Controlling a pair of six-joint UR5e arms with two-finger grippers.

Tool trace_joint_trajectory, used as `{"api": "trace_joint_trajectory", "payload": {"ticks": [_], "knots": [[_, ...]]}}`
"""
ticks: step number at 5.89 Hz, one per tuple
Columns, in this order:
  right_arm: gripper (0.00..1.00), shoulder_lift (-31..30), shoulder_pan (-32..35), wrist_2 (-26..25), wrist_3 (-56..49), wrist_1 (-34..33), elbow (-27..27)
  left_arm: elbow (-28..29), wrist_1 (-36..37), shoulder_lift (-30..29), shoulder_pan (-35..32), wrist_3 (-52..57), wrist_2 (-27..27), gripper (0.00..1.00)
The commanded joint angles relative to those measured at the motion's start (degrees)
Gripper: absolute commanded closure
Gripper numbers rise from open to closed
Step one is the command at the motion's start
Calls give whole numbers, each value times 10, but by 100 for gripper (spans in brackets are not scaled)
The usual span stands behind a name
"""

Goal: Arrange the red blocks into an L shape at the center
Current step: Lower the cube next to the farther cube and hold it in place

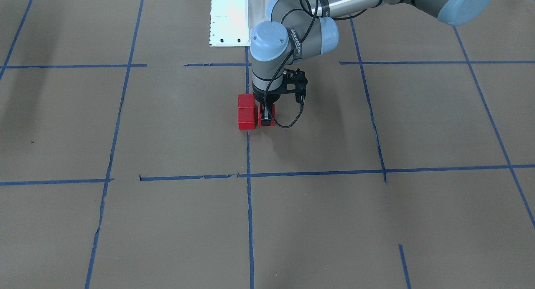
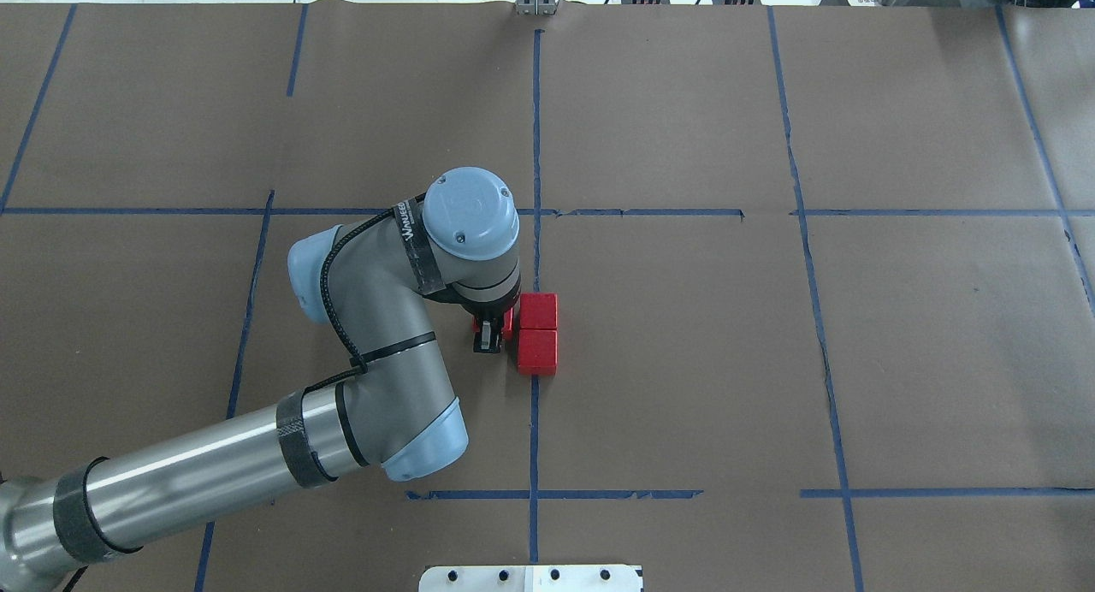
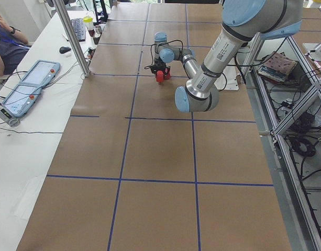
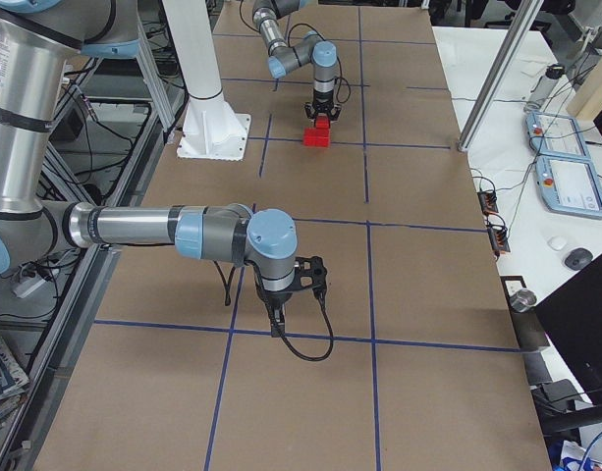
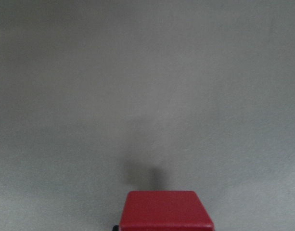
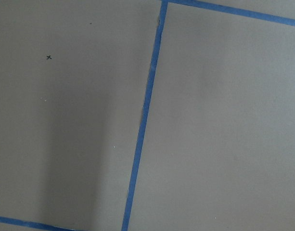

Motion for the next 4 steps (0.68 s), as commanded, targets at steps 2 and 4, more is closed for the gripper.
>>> {"api": "trace_joint_trajectory", "payload": {"ticks": [2, 4], "knots": [[0, 0, 0, 0, 0, -1, 0, 14, -3, -9, 4, -20, 1, 76], [0, 0, 0, 0, 0, 0, -1, 19, -3, -10, 4, -21, 5, 76]]}}
